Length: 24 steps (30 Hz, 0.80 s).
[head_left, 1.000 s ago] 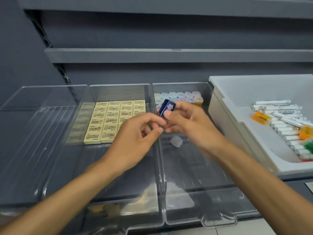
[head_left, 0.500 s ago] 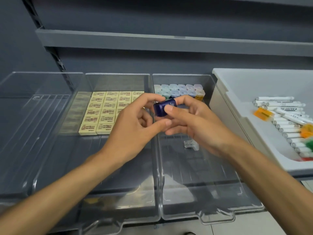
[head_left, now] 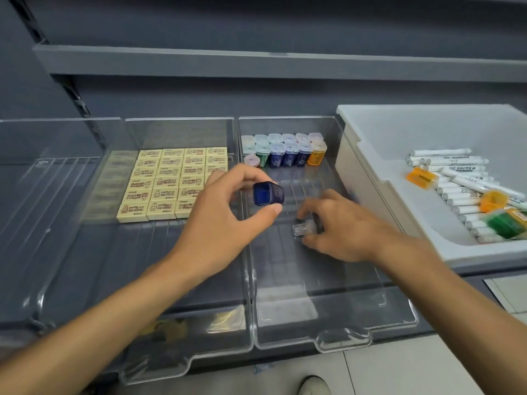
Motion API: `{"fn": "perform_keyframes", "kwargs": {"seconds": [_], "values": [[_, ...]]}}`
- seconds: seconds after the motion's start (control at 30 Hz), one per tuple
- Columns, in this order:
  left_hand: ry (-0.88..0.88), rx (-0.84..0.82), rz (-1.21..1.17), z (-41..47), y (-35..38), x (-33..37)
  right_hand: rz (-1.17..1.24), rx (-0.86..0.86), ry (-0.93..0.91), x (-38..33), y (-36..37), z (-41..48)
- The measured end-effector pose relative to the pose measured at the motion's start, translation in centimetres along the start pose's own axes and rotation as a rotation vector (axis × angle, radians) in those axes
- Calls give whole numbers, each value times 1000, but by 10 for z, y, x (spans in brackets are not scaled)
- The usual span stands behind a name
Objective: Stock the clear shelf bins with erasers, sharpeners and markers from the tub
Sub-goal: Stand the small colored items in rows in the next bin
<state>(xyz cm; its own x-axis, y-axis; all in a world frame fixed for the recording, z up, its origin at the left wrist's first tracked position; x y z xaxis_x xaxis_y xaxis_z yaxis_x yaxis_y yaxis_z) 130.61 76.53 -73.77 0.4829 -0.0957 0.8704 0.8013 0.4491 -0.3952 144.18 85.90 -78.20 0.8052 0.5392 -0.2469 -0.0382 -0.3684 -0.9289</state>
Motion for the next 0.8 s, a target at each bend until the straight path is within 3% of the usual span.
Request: {"fn": "perform_keyframes", "kwargs": {"seconds": [0.2, 0.3, 0.4, 0.47, 0.6, 0.8], "values": [[-1, -12, 21, 0, 2, -5, 99, 181, -54, -2, -13, 8], [12, 0, 5, 1, 1, -7, 440, 334, -176, -14, -30, 6], [-1, 11, 8, 0, 1, -8, 818, 383, -282, -29, -44, 1], [-43, 2, -8, -1, 2, -11, 934, 389, -342, -37, -50, -3], [-95, -31, -88, -3, 4, -12, 926, 394, -457, -50, -56, -8], [-84, -61, -173, -2, 7, -10, 982, 436, -478, -53, -61, -13]]}}
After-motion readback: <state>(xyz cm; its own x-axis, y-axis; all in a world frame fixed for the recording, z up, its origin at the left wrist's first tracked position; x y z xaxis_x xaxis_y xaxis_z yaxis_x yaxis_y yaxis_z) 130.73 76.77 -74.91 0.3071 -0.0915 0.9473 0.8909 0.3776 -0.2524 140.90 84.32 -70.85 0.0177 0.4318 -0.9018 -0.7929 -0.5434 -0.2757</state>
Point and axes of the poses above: each hand's wrist, its own z-axis towards the middle knuckle, its own y-axis out of the palm, x = y × z, the point moved 9 cm from there along z, towards the middle knuckle, and after that the axes turned 4 degrees about x, right-handed, at the moved point
